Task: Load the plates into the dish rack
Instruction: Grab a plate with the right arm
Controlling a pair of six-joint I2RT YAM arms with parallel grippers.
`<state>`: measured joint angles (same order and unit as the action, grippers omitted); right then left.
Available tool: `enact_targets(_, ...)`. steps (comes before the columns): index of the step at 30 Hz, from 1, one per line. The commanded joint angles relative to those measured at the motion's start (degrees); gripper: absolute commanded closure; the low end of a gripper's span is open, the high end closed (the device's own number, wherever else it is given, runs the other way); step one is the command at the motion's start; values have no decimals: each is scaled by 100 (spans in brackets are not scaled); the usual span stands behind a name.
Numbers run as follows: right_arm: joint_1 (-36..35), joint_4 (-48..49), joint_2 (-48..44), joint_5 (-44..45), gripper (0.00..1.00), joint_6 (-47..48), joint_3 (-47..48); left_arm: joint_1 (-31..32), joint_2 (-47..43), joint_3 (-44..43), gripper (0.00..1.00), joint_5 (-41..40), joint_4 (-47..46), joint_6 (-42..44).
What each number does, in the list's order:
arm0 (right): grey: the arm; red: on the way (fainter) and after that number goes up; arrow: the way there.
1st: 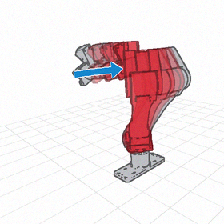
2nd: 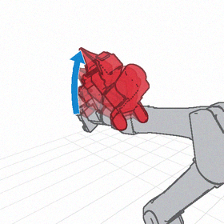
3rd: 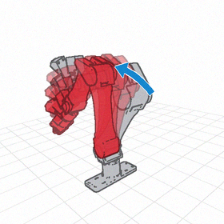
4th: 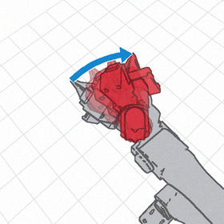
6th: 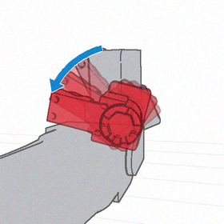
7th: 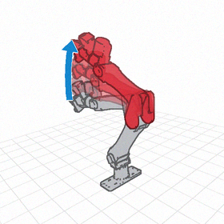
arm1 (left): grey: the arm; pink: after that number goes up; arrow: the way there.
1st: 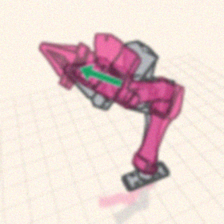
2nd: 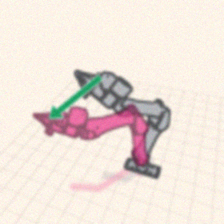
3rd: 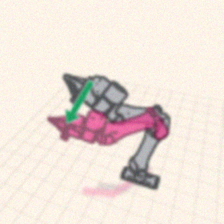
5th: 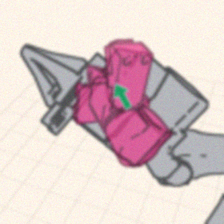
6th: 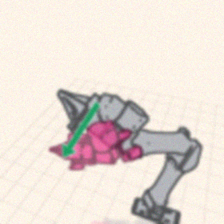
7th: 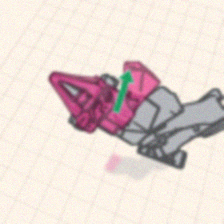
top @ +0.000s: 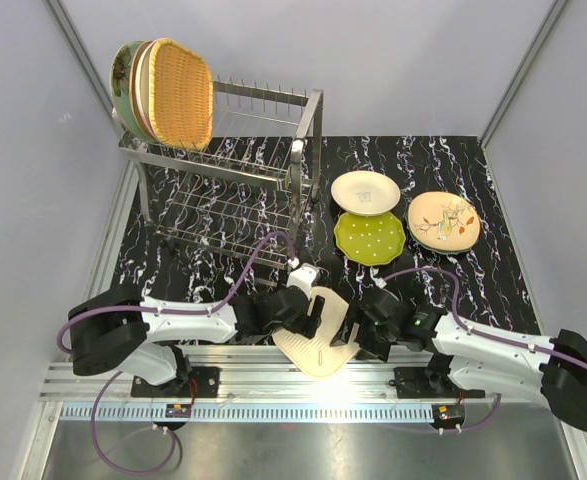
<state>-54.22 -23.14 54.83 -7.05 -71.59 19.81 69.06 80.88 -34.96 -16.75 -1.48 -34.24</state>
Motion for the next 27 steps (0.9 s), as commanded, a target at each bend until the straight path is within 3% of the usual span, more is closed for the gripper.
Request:
enact_targets(1,-343,581,116,826,15,-574,-4,-6,15,77,27,32,-415,-101)
enact_targets(9,-783,986,63,1372,20,-1225,-258,-6,146,42,29,330,-494,-74)
enact_targets(13,-1037,1074,-42,1661,22,-1322,-241,-15,410,-107,43,567,-318,-127)
enact_targets(27,-1135,829,-1553,2418,34,-1305,-153,-15,209,15,45,901,-511,-329)
